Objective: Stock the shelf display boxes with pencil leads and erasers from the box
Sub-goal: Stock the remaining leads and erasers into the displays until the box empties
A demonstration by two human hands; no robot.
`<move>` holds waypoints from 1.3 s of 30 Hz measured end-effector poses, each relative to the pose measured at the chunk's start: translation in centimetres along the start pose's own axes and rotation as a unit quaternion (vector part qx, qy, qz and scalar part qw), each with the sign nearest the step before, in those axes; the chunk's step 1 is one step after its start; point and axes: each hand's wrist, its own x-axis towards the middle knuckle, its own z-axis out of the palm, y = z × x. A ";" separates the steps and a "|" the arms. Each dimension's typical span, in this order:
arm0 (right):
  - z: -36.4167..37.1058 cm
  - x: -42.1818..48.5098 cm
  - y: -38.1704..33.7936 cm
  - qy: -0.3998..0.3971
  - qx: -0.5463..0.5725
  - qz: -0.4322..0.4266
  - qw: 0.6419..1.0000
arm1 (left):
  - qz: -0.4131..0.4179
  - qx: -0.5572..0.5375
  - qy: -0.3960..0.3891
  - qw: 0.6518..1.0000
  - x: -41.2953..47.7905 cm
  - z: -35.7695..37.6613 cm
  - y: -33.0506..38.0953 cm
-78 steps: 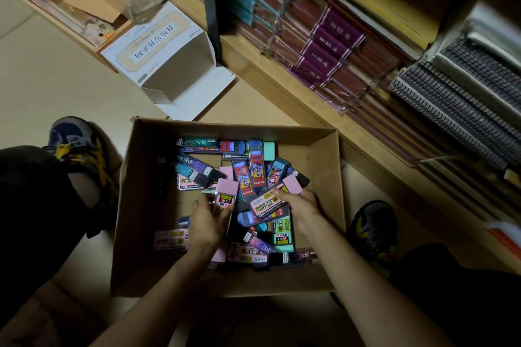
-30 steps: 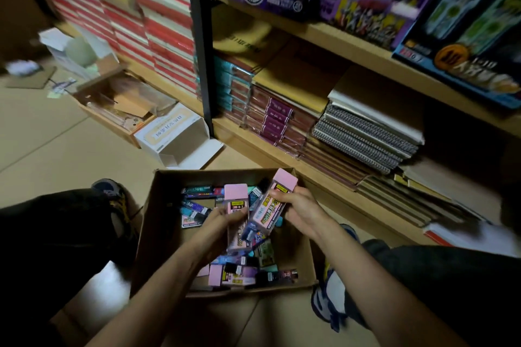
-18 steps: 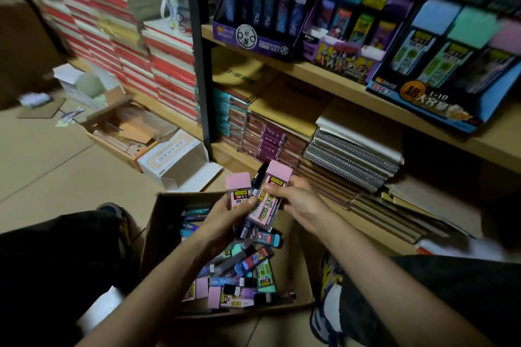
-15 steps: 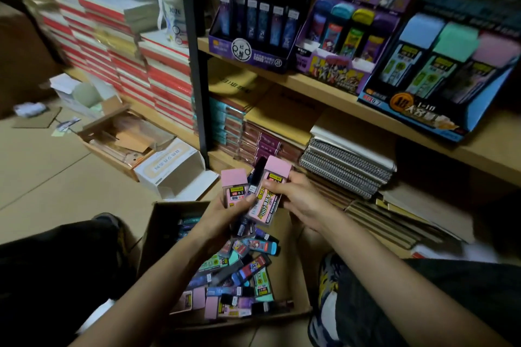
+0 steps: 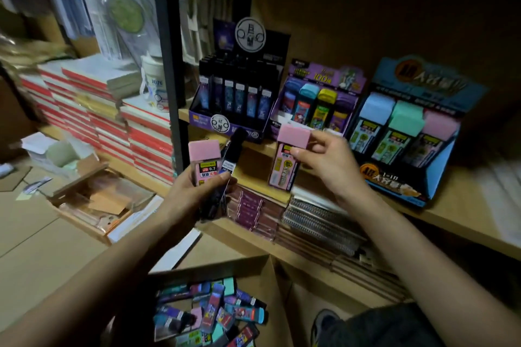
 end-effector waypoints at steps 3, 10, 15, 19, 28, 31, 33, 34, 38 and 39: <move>-3.4 1.4 -1.1 0.073 -0.037 -0.057 0.995 | 0.013 -0.008 -0.012 1.000 1.1 0.9 1.3; -13.4 0.2 -0.8 0.257 -0.036 -0.094 0.961 | 0.044 -0.006 -0.040 0.998 3.0 5.1 2.6; -17.5 -1.1 1.9 0.303 -0.060 -0.068 0.949 | 0.041 -0.027 -0.053 0.997 3.2 7.9 2.0; -18.4 -0.8 3.4 0.305 -0.113 -0.073 0.943 | 0.039 -0.037 -0.066 0.996 3.0 9.4 1.3; -19.5 -0.1 4.6 0.242 -0.177 -0.089 0.950 | 0.048 -0.052 -0.069 0.995 2.8 10.4 0.6; -19.2 0.0 4.9 0.250 -0.172 -0.093 0.948 | 0.052 -0.056 -0.079 0.994 2.8 10.6 0.4; -18.7 0.2 5.1 0.271 -0.166 -0.093 0.943 | 0.056 -0.063 -0.081 0.993 2.7 10.7 0.3; -18.5 0.2 5.3 0.281 -0.165 -0.093 0.941 | 0.058 -0.067 -0.081 0.993 2.6 10.7 0.2; -18.1 0.6 5.6 0.302 -0.200 -0.086 0.928 | 0.055 -0.070 -0.087 0.992 2.4 10.6 0.2; -18.1 0.7 5.7 0.306 -0.196 -0.088 0.928 | 0.054 -0.068 -0.088 0.992 2.3 10.6 0.2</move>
